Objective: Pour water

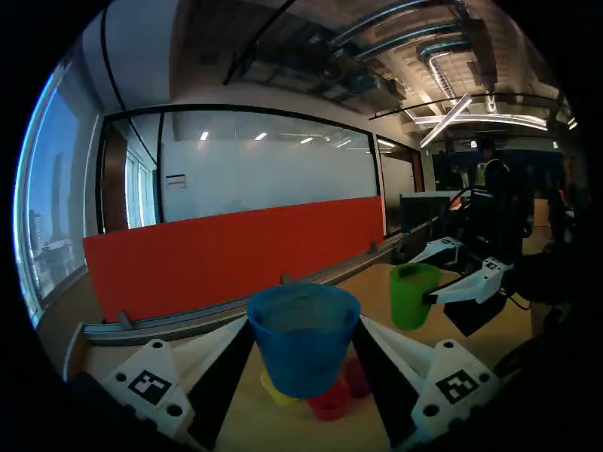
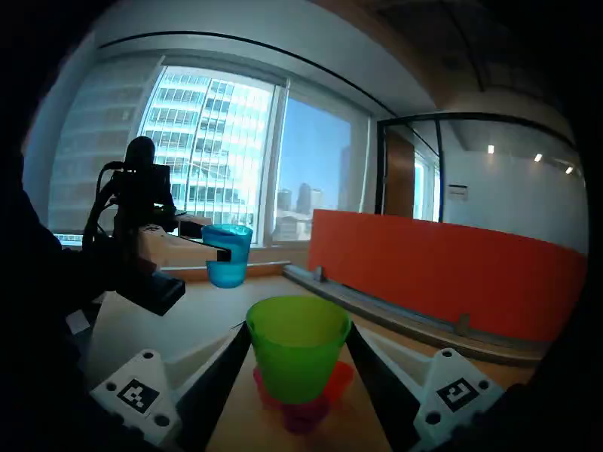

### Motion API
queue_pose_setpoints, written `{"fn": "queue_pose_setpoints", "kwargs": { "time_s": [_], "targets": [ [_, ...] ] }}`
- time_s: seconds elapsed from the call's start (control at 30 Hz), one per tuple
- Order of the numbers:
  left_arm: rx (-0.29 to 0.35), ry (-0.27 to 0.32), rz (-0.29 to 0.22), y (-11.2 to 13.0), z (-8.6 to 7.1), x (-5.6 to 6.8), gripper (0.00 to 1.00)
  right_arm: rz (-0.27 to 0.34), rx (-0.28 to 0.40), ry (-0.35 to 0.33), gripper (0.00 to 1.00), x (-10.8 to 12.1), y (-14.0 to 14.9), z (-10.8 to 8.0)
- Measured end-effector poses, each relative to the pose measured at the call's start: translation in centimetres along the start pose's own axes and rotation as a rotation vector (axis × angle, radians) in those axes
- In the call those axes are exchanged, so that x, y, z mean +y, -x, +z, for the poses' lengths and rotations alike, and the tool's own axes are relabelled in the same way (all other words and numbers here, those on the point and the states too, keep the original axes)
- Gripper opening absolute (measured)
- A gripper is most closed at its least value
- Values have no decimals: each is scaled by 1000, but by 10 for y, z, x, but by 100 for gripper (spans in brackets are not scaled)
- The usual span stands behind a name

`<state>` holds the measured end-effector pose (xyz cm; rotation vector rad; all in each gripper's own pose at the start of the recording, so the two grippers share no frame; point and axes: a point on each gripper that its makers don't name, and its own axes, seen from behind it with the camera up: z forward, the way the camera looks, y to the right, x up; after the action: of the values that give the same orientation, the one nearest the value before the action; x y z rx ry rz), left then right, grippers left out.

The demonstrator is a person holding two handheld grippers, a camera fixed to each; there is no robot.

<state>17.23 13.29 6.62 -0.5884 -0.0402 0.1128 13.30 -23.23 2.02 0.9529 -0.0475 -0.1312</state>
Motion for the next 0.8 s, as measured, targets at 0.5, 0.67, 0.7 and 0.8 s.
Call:
{"fn": "queue_pose_setpoints", "kwargs": {
  "time_s": [0.5, 0.67, 0.7, 0.8],
  "targets": [
    [30, -12, 141, -23, 3, 3, 85, 7, 10, -86, 92, -33, -2, 9],
    [45, -14, 199, -33, 6, 6, 86, 13, 9, -108, 92, -42, -1, 13],
    [47, -15, 210, -35, 7, 6, 86, 15, 9, -113, 92, -43, -1, 13],
    [59, -22, 249, -41, 7, 7, 85, 13, 5, -125, 92, -47, 1, 15]
  ]
}}
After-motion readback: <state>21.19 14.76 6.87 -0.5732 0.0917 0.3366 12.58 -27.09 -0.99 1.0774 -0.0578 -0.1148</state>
